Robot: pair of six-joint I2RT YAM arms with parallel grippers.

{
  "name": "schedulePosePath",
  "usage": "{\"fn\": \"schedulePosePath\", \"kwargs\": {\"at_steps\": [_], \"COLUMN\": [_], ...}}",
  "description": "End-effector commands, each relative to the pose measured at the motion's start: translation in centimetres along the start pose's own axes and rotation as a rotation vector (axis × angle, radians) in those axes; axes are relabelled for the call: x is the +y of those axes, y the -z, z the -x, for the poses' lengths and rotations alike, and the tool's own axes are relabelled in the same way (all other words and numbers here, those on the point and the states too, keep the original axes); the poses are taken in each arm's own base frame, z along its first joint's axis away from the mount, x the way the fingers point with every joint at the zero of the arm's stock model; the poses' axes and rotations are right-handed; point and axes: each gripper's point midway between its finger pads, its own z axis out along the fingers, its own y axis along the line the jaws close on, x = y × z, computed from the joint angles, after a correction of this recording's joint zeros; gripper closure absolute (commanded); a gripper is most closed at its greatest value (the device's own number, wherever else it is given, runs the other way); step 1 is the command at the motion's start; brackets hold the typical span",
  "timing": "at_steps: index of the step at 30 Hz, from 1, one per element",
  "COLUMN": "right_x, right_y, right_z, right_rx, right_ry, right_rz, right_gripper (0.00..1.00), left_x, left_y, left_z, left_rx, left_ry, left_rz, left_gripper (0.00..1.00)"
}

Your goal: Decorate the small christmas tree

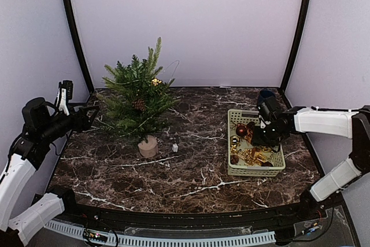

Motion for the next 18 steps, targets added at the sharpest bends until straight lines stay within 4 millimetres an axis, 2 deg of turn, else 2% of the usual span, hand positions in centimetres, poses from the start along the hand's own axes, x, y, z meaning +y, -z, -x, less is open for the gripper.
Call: {"fn": "schedulePosePath", "kwargs": {"at_steps": [1, 8, 13, 18], "right_x": [0.8, 0.6, 0.0, -0.2], "right_y": [-0.4, -1.9, -4.0, -4.9], "right_z": [1.7, 5.4, 6.2, 6.9], "right_rx": [-0.054, -0.105, -0.088, -0.09], "right_ry": [0.008, 0.072, 0.112, 0.137], "right_rz": [0.02, -0.093, -0.167, -0.207], "right_gripper": [0.59, 0.68, 0.73, 0.77], "left_x": [0.3, 0.5, 0.2, 0.0], "left_y": [0.2, 0.1, 0.2, 0.0], "left_z": [0.6, 0.5, 0.5, 0.3], "left_rx": [-0.027, -0.017, -0.022, -0.012], "left_ry": [-0.026, -0.029, -0.032, -0.03], "left_rz": [0.018, 0.027, 0.013, -0.001], "left_gripper": [0.26, 0.26, 0.26, 0.26]}}
